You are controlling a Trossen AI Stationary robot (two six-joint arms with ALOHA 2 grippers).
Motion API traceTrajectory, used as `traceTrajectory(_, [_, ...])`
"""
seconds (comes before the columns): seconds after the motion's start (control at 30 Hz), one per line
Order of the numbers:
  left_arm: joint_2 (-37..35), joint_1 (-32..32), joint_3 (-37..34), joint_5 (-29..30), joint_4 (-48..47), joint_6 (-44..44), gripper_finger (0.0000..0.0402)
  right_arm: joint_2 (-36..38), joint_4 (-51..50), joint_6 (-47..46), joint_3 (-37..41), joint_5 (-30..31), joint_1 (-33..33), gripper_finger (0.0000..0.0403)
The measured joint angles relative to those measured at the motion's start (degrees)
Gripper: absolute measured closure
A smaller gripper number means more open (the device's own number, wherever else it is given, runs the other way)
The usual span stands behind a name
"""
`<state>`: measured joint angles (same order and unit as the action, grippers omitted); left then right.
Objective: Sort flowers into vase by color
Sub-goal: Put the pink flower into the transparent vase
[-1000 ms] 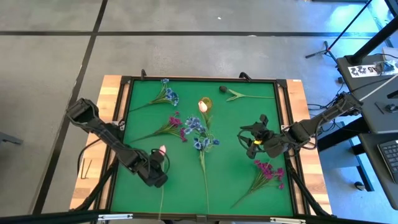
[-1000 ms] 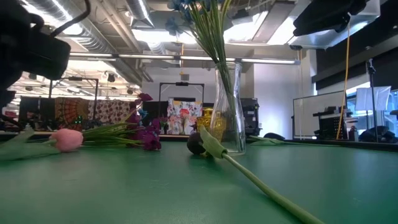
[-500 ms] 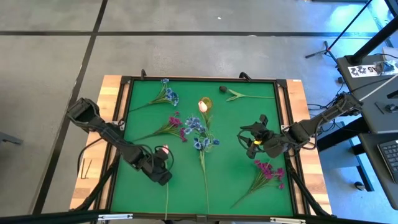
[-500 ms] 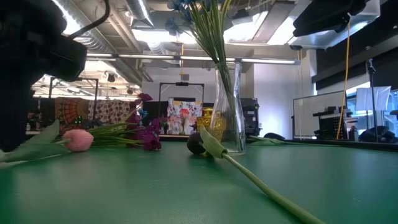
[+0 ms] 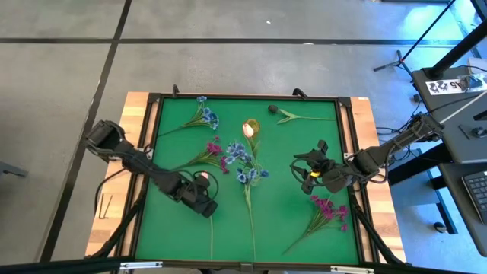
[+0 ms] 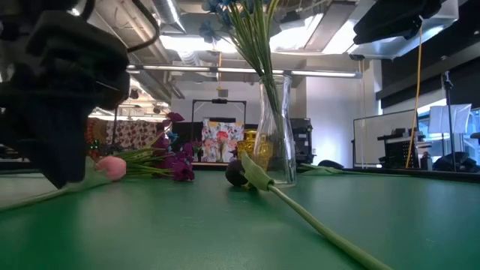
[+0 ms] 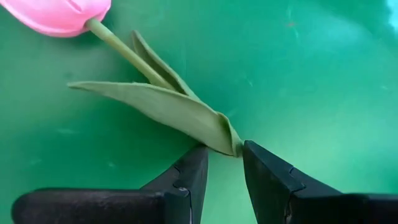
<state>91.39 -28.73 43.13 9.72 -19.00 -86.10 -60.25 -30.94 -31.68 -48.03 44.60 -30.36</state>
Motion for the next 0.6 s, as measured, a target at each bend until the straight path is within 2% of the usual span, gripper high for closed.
traceTrajectory(0.23, [0.7, 2.4, 0.3, -0.5, -1.8, 0.8, 0.0303, 0.0, 0.0, 0.0, 0.0, 0.0, 0.0, 0.0221])
traceTrajectory(0.6, [0.9, 2.7, 0.1, 4.7, -1.0, 1.2, 0.0315, 0.0, 0.0, 0.0, 0.0, 0.0, 0.0, 0.0221])
